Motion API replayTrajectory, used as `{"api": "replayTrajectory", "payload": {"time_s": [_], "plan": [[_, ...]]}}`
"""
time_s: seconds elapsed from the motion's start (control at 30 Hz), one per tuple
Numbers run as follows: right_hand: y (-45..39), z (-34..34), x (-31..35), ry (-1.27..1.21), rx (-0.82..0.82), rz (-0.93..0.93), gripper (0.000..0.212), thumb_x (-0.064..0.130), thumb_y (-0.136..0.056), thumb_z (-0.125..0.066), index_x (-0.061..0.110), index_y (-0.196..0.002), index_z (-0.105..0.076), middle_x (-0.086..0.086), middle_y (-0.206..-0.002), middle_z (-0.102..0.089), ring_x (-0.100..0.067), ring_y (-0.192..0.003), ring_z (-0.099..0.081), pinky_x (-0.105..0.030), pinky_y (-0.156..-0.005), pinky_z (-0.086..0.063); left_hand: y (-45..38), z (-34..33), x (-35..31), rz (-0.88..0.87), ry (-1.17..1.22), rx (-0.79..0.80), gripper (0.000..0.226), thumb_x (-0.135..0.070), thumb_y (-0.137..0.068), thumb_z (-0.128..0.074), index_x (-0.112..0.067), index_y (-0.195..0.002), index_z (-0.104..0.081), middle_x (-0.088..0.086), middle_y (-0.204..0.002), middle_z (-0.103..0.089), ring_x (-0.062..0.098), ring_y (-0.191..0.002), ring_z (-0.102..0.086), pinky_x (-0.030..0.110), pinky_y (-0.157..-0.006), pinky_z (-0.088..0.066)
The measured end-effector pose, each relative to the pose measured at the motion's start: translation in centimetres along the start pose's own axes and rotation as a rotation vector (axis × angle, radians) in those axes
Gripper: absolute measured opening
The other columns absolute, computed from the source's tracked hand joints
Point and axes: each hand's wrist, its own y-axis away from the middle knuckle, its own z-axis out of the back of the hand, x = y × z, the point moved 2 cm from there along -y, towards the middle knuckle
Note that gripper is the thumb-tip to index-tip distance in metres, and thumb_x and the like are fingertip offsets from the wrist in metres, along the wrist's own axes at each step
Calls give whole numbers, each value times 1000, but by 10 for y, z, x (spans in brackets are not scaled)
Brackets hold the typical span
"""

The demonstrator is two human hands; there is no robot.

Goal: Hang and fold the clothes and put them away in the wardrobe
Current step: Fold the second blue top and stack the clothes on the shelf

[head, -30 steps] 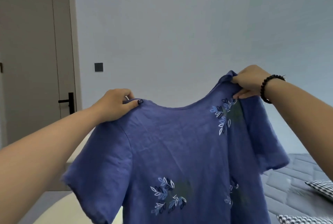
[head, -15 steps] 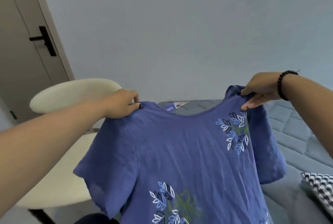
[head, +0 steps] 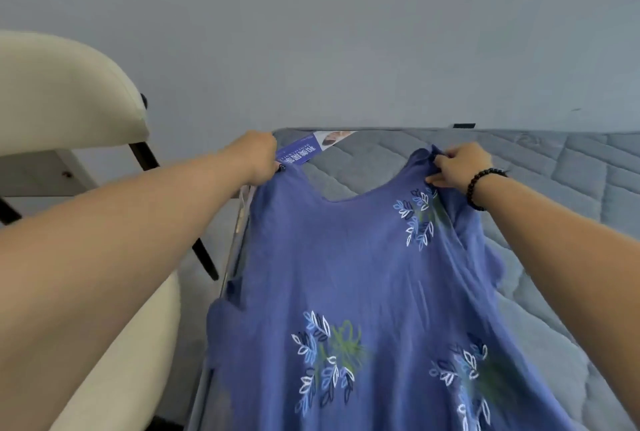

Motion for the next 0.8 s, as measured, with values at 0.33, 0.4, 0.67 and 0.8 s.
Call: {"api": "replayTrajectory", "payload": {"time_s": [0.33,0.4,0.67,0.8], "plan": [[41,-114,-86,474,236,260,65,18,-94,-52,17,-150,-21,-7,-160,2,-31,-127,-45,-37,-109,-32,42,-157,-3,95,346,51,35,-32,-95,-51,-9,-120,-40,16,-127,-54,37,-114,-52,45,-89,-45],[57,-118,-91,456,198,348,68,20,-93,-53,20,-151,-16,-5,-160,9,-30,-127,-44,-43,-111,-29,64,-166,3,110,385,-2,40,-31,-95,-51,-9,-127,-41,13,-133,-51,34,-119,-50,44,-92,-44],[172,-165,-79,573,348,469,60,44,-99,-36,25,-152,-16,-2,-160,8,-25,-147,6,-51,-118,-1,101,-172,43,308,672,40,29,-32,-87,-66,-13,-106,-57,5,-100,-64,27,-97,-61,34,-78,-45],[188,-180,-80,742,345,473,57,51,-99,-20,34,-151,-5,1,-160,11,-23,-146,14,-54,-116,8,106,-168,54,341,640,-7,27,-27,-94,-57,-16,-72,-45,0,-74,-53,26,-79,-51,31,-62,-34]]}}
